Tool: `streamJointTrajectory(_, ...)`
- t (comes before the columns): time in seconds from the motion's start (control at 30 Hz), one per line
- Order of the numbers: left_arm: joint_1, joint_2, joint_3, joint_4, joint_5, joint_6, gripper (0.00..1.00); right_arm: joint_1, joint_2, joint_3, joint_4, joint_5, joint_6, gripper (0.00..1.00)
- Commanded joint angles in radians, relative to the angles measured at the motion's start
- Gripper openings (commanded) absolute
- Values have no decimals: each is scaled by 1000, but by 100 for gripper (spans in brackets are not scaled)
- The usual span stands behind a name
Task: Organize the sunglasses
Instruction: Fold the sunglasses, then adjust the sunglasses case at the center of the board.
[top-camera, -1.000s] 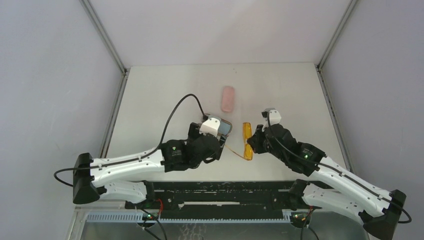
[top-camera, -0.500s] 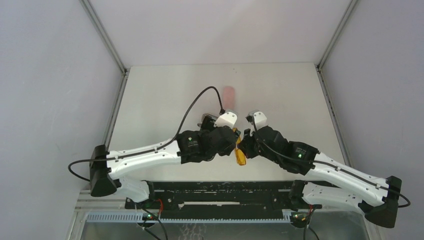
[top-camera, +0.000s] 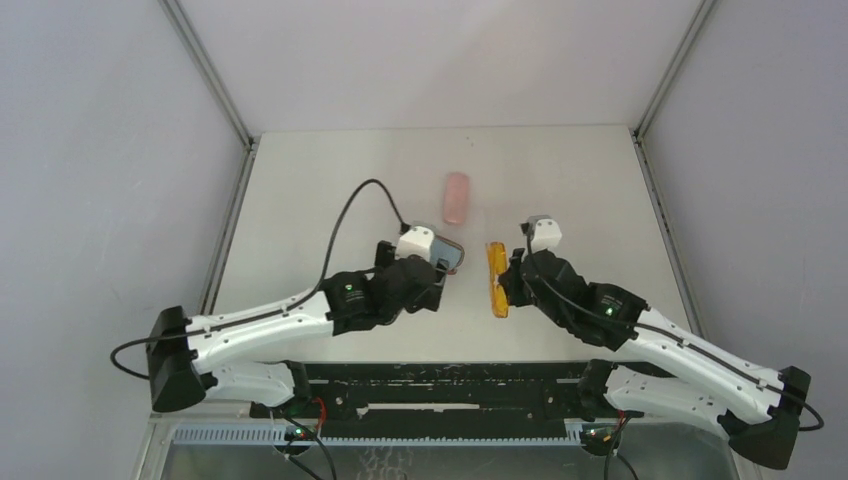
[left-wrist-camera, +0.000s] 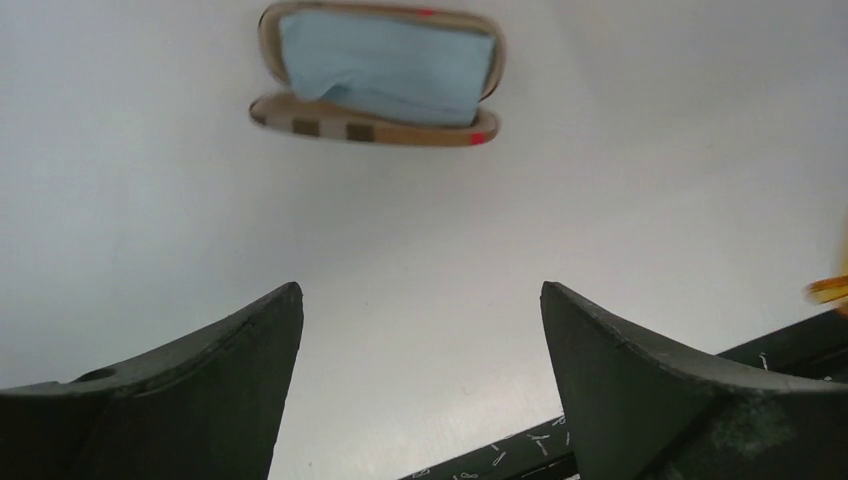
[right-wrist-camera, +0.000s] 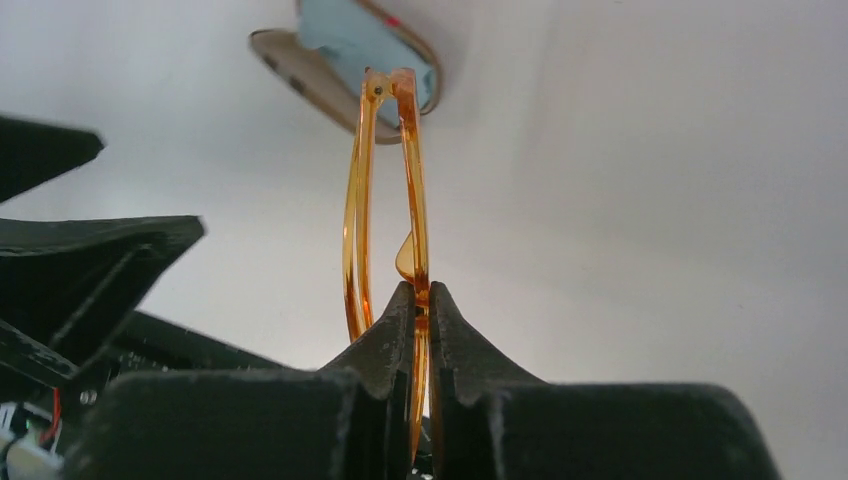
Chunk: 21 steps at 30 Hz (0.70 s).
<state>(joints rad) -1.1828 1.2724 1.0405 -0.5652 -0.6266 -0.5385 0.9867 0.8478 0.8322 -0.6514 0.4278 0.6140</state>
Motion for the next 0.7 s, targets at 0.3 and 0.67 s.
streamJointTrajectory(0.3,350,-120,-425,389,332,-230,85,-143,-43,-50,18,-34,-14,0)
streamJointTrajectory(0.67,540,163,-324,433,398,-278,76,-216,16,-50,89,-98,-71,0)
